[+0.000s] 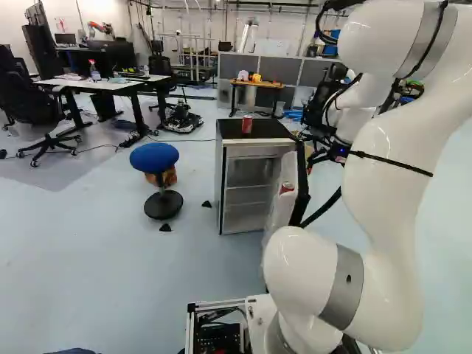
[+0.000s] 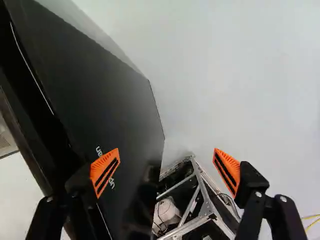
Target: Grab a drink from the fridge
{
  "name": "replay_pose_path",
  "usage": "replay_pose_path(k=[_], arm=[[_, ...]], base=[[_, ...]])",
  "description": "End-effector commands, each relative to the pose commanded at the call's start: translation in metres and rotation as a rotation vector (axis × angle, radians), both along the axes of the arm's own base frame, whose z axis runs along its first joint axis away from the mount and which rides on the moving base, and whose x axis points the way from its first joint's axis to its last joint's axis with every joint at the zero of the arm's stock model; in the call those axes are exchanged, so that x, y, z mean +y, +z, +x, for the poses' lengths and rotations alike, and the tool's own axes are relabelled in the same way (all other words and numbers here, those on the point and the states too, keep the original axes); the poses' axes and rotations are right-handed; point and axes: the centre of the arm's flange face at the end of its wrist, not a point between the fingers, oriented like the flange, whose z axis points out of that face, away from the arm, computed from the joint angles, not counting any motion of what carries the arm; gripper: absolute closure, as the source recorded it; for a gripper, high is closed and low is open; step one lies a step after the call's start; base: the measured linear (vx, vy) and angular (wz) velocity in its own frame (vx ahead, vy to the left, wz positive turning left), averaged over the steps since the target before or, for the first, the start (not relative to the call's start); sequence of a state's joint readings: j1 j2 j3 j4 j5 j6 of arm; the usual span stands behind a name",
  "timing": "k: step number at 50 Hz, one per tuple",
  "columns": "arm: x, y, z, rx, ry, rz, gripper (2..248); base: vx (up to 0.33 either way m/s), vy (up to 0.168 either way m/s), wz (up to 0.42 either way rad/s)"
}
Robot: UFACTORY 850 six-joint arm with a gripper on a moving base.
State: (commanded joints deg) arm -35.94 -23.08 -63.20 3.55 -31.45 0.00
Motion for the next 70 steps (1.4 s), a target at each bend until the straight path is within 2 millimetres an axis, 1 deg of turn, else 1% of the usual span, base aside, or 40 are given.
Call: replay_pose_path(k=[70], arm=[[0.127, -0.001, 0.005, 0.037, 0.215, 0.021, 3]], base=[[0.000, 0.000, 0.000]])
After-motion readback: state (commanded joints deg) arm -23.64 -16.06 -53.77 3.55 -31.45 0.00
